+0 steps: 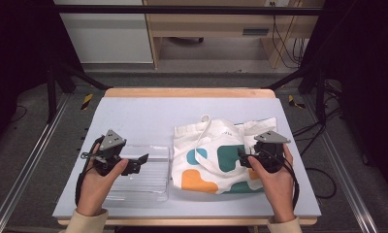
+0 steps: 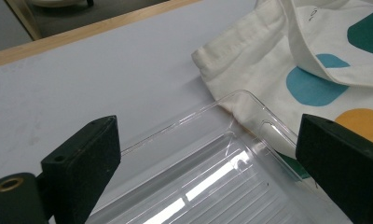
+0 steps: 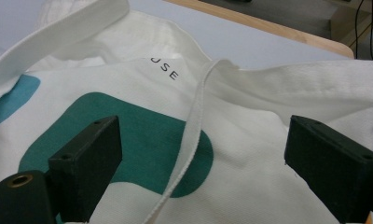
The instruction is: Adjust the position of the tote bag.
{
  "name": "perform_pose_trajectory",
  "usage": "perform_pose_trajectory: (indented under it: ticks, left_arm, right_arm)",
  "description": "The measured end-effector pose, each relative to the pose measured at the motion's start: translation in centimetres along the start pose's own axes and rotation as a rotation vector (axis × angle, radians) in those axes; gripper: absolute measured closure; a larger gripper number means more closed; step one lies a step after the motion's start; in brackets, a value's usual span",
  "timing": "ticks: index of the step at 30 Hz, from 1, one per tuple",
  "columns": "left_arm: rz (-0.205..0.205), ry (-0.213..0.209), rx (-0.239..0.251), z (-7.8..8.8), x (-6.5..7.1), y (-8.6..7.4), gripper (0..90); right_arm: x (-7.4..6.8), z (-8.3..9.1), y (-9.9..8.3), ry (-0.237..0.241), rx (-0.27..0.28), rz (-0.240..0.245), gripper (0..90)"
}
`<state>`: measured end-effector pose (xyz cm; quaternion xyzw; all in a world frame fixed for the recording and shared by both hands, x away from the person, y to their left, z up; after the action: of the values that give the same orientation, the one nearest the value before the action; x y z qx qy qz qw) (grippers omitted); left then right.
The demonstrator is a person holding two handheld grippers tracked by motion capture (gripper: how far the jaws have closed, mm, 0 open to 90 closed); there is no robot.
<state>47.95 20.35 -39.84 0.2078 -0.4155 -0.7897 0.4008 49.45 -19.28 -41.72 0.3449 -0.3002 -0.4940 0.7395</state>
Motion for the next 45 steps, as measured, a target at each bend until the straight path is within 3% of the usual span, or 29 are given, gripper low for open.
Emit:
perform_pose_trajectory:
  ticks: [8, 14, 25, 27, 36, 39, 45]
  left_arm:
    - [-0.007, -0.006, -0.009, 0.1, -0.1, 0.0, 6.7]
    - [-0.036, -0.007, -0.028, 0.1, 0.2, -0.1, 6.9]
    - [-0.057, 0.028, -0.016, 0.9, -0.2, 0.0, 7.8]
    - [-0.056, 0.032, -0.015, 0.8, -0.3, 0.0, 7.8]
    - [-0.059, 0.030, -0.018, 0.8, -0.1, 0.0, 7.9]
    - [-0.056, 0.026, -0.016, 0.6, 0.0, -0.1, 8.0]
    - [-0.061, 0.011, -0.020, 0.4, 0.2, -0.1, 8.0]
  right_arm:
    - [1.3, 0.5, -0.3, -0.005, 0.003, -0.010, 11.1]
    - [2.6, 1.2, -0.6, -0.011, -0.006, -0.022, 12.8]
    - [5.5, 2.5, -0.7, -0.041, -0.032, 0.011, 22.2]
    - [6.6, 2.3, -0.9, -0.049, -0.061, 0.034, 22.2]
    - [9.6, 0.7, -1.0, -0.037, -0.102, 0.021, 22.0]
    - [10.9, -0.6, -0.7, -0.014, -0.108, -0.022, 21.1]
    - [11.6, -3.0, 0.2, 0.015, -0.131, -0.040, 19.1]
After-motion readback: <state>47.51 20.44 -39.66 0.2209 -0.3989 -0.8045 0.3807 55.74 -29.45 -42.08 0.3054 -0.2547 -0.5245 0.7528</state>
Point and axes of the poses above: each handheld gripper's, and its own axes: z roughly backward along the jaws, y roughly out of its top, x roughly to its right, the point moved 5 cm from there along -z, roughly forward along the jaws, and after that the axes turned 1 degree about -y, right-handed, at the moved point
